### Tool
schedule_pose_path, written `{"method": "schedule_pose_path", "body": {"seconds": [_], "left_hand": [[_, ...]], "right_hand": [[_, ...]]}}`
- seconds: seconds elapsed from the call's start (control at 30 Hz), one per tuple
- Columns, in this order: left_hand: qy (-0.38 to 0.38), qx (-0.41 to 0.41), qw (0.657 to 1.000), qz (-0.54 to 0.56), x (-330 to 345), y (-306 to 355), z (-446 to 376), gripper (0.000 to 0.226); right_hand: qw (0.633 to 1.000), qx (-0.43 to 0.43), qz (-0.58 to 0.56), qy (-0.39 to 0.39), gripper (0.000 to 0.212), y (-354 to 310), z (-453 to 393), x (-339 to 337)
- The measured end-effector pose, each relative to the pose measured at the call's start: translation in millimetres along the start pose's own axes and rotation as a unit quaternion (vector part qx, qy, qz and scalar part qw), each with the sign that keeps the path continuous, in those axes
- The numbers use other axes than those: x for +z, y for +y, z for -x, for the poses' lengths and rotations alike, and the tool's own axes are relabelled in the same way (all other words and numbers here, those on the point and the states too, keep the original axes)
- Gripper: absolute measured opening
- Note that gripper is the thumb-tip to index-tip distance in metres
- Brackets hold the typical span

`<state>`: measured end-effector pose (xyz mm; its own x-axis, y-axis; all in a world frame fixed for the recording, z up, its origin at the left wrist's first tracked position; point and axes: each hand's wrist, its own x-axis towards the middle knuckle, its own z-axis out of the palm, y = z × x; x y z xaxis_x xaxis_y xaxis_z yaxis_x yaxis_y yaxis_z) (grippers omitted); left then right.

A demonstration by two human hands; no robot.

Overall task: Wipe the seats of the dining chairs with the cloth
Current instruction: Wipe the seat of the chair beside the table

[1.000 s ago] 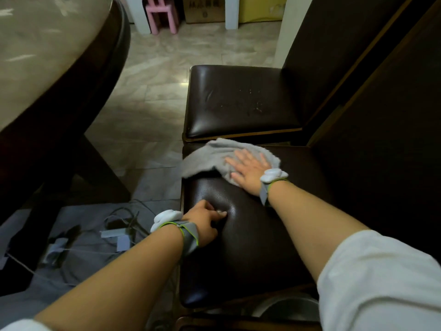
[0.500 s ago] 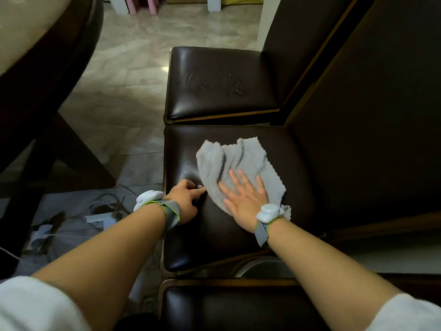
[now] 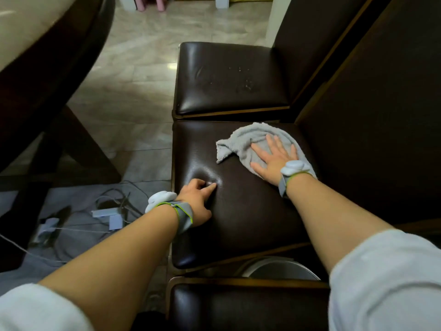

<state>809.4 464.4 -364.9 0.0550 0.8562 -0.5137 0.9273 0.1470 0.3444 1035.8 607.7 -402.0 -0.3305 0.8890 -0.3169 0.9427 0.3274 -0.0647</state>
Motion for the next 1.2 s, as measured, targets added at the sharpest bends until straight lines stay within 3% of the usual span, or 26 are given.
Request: {"method": "schedule_pose_path", "body": {"seconds": [0.2, 0.5, 0.63, 1.0, 1.1, 1.2], "left_hand": [[0.007, 0.016, 0.999, 0.034, 0, -10, 1, 0.078], [0.018, 0.049, 0.998, 0.044, 6, -15, -3, 0.081], [0.01, 0.051, 0.999, 0.008, 9, -13, -7, 0.092], [0.004, 0.064, 0.998, 0.013, 8, -20, -11, 0.098], [0.007, 0.065, 0.995, 0.073, 5, -24, -6, 0.086], [0.077, 0.062, 0.98, 0.171, -3, -40, 7, 0.042]], "right_hand": [[0.999, 0.01, 0.03, 0.03, 0.062, -71, -49, -10], [0.999, -0.039, 0.019, -0.018, 0.063, -132, -112, -28], [0.998, -0.069, 0.008, -0.011, 0.063, -148, -124, -29], [0.987, -0.145, 0.062, 0.002, 0.054, -167, -109, -21], [0.979, -0.192, 0.072, 0.014, 0.052, -170, -90, -13], [0.966, -0.245, 0.076, 0.016, 0.05, -171, -57, -4]]}}
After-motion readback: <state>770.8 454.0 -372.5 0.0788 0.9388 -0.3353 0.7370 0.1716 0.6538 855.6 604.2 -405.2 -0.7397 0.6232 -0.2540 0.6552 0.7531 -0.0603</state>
